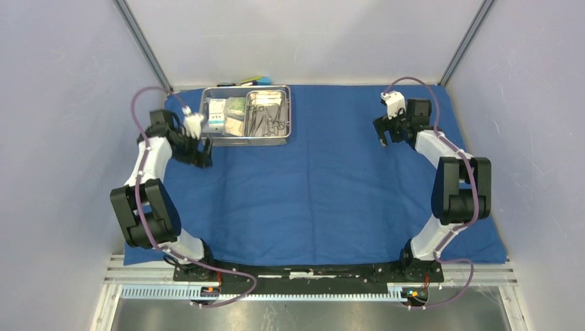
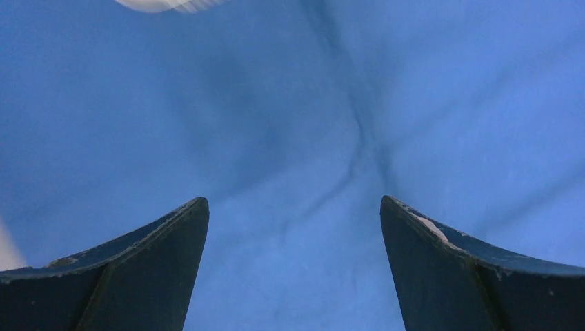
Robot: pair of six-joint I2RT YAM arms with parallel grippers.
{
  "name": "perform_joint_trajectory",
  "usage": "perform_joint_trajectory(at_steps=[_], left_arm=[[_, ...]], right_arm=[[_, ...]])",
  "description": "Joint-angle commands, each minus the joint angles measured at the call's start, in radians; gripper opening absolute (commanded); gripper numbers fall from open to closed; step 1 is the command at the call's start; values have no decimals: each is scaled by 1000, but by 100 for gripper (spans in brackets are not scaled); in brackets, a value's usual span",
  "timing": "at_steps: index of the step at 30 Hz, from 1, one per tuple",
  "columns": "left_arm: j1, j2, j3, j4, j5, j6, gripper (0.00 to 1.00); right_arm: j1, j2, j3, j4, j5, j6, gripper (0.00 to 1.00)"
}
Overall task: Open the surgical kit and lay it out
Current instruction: Smooth out the surgical kit at the center of the board.
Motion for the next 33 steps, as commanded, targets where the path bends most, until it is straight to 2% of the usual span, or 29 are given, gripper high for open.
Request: perform_joint_trajectory(at_steps=[1,8,16,23,28,33], left_arm=[[-3,-23,-232,-79,22,258,100],[-3,-14,-401,-25,-69,308,97],[-3,2,-509,28,-225,366,96],[0,-35,-553,28,-268,386,96],[-3,-57,-525,-18,-229,371,97],[-3,-83,-419,-116,-94,317,100]], right_arm=[[10,117,129,50,47,67,97],[10,258,229,36,116,82,96],[9,374,303,-49,251,21,96],[-6,407,323,-60,325,2,96],[-25,366,295,-61,260,2,97],[-36,245,224,-27,15,-4,98]])
